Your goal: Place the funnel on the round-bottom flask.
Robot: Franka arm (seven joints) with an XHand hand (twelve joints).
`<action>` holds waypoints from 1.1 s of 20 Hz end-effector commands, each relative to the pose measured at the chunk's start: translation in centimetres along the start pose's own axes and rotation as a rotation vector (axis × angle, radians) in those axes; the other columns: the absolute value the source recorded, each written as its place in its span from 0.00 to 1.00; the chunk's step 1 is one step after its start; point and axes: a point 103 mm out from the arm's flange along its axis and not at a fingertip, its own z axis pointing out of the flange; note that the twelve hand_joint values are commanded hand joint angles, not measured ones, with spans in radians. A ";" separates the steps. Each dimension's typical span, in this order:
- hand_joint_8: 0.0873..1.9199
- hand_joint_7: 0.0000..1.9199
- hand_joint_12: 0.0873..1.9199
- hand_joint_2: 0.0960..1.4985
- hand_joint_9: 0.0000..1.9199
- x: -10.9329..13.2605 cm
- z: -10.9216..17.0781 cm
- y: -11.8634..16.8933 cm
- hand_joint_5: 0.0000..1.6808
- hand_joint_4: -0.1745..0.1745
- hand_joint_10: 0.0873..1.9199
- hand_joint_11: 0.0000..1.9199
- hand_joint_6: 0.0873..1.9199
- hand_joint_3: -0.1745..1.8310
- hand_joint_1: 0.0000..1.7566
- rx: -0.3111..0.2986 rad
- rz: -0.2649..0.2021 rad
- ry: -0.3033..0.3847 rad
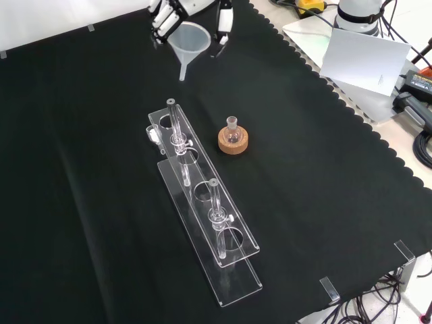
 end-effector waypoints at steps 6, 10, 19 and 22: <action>0.38 0.34 0.64 0.40 0.50 0.3 3.0 -2.9 0.30 0.31 0.25 0.33 0.35 0.36 0.47 0.058 0.043 0.006; 0.38 0.34 0.63 0.40 0.50 1.0 3.9 -3.3 0.30 0.31 0.25 0.33 0.36 0.36 0.47 0.068 0.029 0.035; 0.38 0.34 0.63 0.41 0.50 3.2 7.2 -3.6 0.30 0.31 0.25 0.33 0.36 0.36 0.47 0.116 0.004 0.062; 0.39 0.34 0.63 0.41 0.50 3.8 8.1 -3.7 0.30 0.31 0.25 0.33 0.36 0.36 0.47 0.123 0.000 0.067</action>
